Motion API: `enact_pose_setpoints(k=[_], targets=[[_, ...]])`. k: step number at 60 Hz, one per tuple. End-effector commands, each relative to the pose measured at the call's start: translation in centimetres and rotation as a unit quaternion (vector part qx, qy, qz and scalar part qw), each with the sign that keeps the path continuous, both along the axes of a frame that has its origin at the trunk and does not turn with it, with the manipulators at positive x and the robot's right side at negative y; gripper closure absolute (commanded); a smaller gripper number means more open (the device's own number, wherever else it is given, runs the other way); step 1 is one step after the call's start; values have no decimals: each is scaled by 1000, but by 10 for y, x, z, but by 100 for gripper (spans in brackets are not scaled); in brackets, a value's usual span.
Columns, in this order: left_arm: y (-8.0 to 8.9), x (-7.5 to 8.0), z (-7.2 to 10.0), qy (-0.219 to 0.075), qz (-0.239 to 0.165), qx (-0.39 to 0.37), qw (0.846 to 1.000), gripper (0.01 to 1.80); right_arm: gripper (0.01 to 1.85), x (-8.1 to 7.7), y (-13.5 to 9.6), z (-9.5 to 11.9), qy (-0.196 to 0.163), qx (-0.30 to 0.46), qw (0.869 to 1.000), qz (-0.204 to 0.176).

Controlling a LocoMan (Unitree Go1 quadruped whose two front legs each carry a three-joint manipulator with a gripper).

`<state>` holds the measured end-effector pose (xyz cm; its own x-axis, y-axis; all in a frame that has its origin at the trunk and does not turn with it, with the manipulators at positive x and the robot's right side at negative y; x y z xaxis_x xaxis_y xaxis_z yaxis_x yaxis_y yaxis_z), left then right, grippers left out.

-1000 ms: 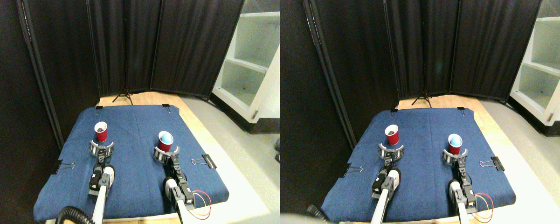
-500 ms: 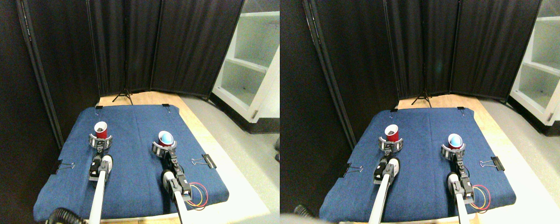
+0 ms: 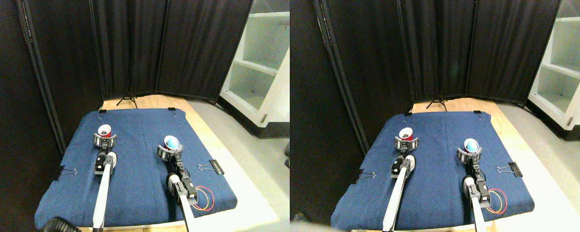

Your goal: Pour (bimanual)

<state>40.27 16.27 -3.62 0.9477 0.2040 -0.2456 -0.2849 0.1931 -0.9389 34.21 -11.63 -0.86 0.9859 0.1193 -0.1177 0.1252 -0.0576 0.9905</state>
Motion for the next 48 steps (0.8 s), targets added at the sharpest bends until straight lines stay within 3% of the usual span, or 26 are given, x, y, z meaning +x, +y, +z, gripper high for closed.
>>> enact_pose_setpoints(k=[1, 21, 28, 30, 32, 34, 36, 39, 48], targets=[[-2, 4, -4, 3, -3, 10, 1000, 75, 78, 4, 2, -1, 3, 6, 1000, -3], [-1, 7, -8, 9, 15, 2, 1000, 79, 80, 5, 2, -7, 6, 2, 1000, -10], [0, 7, -8, 5, 27, 10, 1000, 89, 83, 4, 1, -7, 7, 2, 1000, -12], [0, 7, -7, 0, 46, 21, 999, 102, 90, 4, 0, -8, 2, -9, 1000, -14], [-1, 7, -6, -8, 69, 44, 997, 127, 113, 4, -1, -8, 2, -29, 999, -28], [-1, 7, -6, -8, 70, 46, 996, 133, 121, 4, -1, -8, 4, -29, 999, -35], [0, 9, -6, -6, 74, 49, 996, 148, 147, 4, -1, -8, 9, -26, 998, -59], [-1, 10, -7, -6, 83, 60, 995, 148, 151, 1, -2, -6, 20, -32, 996, -83], [-3, 9, -8, -6, 87, 59, 994, 148, 153, -1, -8, -3, 19, -38, 994, -104]])
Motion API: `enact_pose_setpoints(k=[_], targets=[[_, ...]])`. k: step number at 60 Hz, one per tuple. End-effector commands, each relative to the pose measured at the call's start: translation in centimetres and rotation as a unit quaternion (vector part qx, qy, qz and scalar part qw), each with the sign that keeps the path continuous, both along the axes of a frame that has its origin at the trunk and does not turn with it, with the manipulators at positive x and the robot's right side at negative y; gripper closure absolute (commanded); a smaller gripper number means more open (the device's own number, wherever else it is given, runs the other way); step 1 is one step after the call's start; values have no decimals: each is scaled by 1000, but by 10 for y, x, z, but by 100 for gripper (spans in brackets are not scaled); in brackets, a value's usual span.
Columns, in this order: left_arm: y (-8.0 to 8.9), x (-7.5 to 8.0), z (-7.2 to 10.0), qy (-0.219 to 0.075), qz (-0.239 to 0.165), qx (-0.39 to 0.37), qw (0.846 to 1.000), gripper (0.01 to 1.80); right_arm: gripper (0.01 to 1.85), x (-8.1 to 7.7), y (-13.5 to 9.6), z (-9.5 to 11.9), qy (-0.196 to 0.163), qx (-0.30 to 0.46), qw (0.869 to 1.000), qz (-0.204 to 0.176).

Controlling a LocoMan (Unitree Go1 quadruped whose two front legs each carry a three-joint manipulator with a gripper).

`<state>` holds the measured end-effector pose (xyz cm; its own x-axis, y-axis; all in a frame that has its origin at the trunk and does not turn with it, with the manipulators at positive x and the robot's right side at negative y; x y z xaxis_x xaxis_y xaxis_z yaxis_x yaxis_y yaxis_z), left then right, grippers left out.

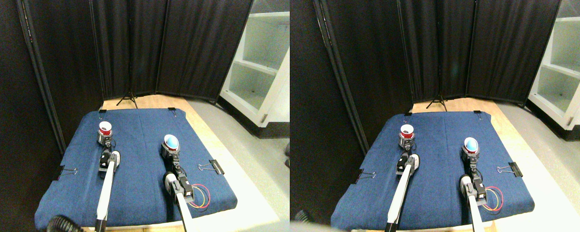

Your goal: Pour (bimanual)

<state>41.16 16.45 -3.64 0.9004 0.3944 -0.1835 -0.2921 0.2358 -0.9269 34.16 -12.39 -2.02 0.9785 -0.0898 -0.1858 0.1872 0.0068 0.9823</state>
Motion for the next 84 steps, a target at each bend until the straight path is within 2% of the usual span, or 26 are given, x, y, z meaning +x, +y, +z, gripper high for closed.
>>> enact_pose_setpoints(k=[1, 15, 24, 28, 32, 41, 44, 54, 62, 84], targets=[[-5, 0, -7, 12, -3, 7, 1000, 148, 153, -1, -1, 8, -16, 10, 1000, -5], [-9, -3, -2, 15, -16, 4, 1000, 148, 152, -5, -4, 9, -25, 31, 999, -12], [-18, -10, 8, 21, -49, 4, 999, 148, 152, -8, -4, 13, -38, 11, 999, 2], [-26, -13, 16, 27, -71, 4, 997, 148, 153, -8, -4, 21, -46, -6, 999, 13], [-36, -17, 28, 30, -98, 1, 995, 148, 153, -4, -6, 32, -52, -42, 997, 33], [-53, -25, 49, 40, -163, -11, 986, 148, 153, 6, -6, 51, -54, -69, 995, 44], [-60, -28, 57, 45, -174, -16, 984, 148, 153, 11, -5, 58, -56, -81, 994, 51], [-77, -31, 73, 55, -198, -32, 978, 148, 153, 22, 0, 72, -65, -69, 993, 72], [-90, -34, 81, 64, -209, -37, 975, 148, 152, 34, 4, 76, -64, -88, 990, 89], [-113, -39, 93, 77, -243, -65, 965, 148, 152, 53, 19, 90, -60, -113, 987, 99]])
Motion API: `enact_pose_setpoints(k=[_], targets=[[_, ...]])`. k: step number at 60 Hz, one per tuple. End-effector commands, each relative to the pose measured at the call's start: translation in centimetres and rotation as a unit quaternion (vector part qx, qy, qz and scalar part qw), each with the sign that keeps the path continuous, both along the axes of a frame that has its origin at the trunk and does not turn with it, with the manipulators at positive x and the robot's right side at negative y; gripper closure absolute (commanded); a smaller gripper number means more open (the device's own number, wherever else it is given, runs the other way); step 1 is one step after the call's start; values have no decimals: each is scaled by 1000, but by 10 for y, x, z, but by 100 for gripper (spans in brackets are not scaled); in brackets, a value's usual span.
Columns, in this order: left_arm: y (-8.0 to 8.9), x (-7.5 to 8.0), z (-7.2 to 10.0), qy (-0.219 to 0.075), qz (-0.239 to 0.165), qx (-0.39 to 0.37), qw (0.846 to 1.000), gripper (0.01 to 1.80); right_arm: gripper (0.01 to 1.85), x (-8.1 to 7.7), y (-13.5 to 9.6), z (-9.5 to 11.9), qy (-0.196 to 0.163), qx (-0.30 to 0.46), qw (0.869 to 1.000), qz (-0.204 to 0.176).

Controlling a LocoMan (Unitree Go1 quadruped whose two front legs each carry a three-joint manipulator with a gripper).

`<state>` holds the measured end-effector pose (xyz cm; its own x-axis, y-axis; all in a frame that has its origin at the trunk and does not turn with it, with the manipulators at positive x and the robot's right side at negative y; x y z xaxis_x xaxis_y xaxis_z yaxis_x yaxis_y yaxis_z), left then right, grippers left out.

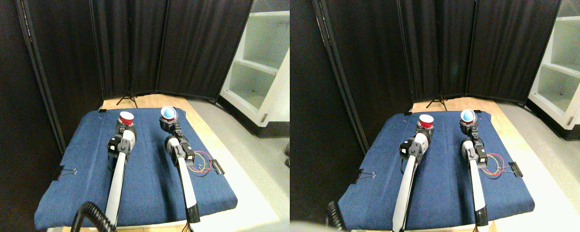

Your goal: Pour (bimanual)

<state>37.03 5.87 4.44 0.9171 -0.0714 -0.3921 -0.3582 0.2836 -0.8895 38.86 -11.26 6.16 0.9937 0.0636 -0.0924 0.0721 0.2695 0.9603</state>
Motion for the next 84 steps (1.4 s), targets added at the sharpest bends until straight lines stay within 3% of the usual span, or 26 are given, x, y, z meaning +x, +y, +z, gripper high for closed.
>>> enact_pose_setpoints(k=[1, 19, 28, 45, 84], targets=[[-8, 2, 13, -22, -11, -14, 1000, 148, 152, 6, 7, 8, -13, 9, 1000, 7], [-14, 0, 16, -10, -18, -24, 999, 148, 151, 20, 22, 17, -6, -25, 999, 25], [-13, 0, 10, -10, -19, -20, 1000, 148, 150, 28, 30, 24, -6, -54, 997, 48], [-10, -2, 8, -7, -17, -12, 1000, 148, 150, 36, 46, 35, -1, -97, 994, 58], [-15, 14, 9, -3, -25, 20, 999, 148, 150, 39, 73, 39, -15, -146, 983, 109]])
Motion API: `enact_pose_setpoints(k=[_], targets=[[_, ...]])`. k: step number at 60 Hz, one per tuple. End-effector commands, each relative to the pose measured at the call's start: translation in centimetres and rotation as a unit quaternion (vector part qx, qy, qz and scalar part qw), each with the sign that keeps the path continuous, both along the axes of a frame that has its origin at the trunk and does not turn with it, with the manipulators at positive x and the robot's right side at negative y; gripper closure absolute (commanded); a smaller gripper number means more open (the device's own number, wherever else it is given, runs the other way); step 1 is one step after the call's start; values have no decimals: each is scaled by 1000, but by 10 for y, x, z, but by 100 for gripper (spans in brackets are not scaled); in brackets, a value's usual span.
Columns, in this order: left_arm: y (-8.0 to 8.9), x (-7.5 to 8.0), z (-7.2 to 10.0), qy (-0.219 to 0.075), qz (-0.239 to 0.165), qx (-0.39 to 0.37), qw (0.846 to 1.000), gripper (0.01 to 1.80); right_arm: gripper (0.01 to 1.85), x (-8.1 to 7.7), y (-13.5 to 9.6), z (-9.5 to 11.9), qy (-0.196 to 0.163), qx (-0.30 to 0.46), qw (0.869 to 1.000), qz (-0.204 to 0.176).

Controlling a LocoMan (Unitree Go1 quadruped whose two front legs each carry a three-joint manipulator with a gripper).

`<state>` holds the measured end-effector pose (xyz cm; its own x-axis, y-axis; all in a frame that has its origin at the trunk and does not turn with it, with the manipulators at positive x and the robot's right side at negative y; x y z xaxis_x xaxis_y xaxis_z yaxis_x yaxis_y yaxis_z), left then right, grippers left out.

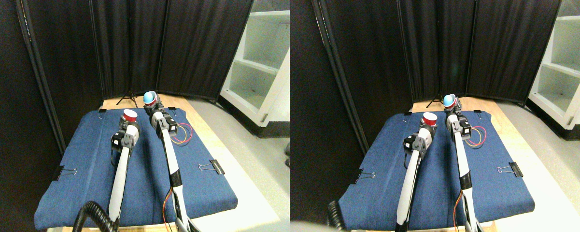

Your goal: Pour (bimanual)

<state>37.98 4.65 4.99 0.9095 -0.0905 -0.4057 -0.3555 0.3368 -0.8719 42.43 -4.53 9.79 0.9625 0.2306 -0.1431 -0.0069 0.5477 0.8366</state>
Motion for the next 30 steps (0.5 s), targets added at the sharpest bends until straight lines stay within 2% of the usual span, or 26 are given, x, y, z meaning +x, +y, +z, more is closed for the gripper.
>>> enact_pose_setpoints(k=[1, 8, 30], targets=[[-3, 5, 4, -8, -5, -2, 1000, 148, 150, 4, 6, 3, -17, 4, 1000, 11], [-4, 7, 7, -15, -16, 9, 1000, 148, 149, 2, 8, 2, -14, 1, 1000, 11], [-10, 9, 14, -7, -35, 8, 999, 148, 149, 0, 13, 7, -19, -45, 998, 32]])
